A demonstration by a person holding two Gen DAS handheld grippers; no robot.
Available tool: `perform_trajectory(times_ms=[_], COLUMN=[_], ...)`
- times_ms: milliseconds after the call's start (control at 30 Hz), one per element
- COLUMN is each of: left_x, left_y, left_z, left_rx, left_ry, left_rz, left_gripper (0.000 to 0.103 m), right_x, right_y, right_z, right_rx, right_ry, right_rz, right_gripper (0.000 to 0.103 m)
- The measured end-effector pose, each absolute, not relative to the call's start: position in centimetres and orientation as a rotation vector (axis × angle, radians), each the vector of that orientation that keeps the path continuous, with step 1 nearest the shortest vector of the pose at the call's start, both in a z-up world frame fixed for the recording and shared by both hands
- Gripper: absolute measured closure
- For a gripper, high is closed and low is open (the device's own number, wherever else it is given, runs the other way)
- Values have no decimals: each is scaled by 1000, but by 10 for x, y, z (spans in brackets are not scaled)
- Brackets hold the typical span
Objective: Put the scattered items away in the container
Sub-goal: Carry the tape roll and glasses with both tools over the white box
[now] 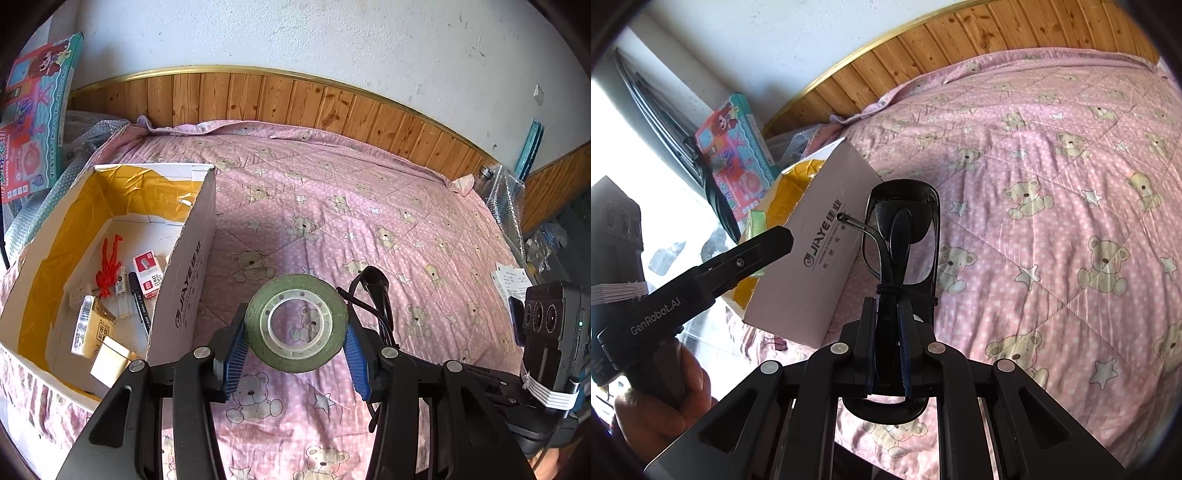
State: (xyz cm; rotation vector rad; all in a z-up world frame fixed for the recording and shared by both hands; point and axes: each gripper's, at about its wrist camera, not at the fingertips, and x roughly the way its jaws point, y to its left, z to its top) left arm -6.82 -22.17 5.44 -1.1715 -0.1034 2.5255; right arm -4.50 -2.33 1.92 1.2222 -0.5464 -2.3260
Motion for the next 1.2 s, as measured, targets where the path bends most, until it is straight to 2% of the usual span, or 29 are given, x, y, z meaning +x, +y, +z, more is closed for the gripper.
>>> perform_trajectory(times_ms=[600,1200], left_x=[-48,-70], left_y=[-259,-330], left_z=[66,76], left_rx=[-1137,-1124], left_ry=[-180,-326], left_rz=[2546,2620], left_gripper=[54,54], right_x=[-29,-52], right_y=[-46,-90], right_z=[46,77], right_rx=[1163,1101], right_ry=[-450,-316], right_rz=[-2364,-2354], right_gripper=[91,91])
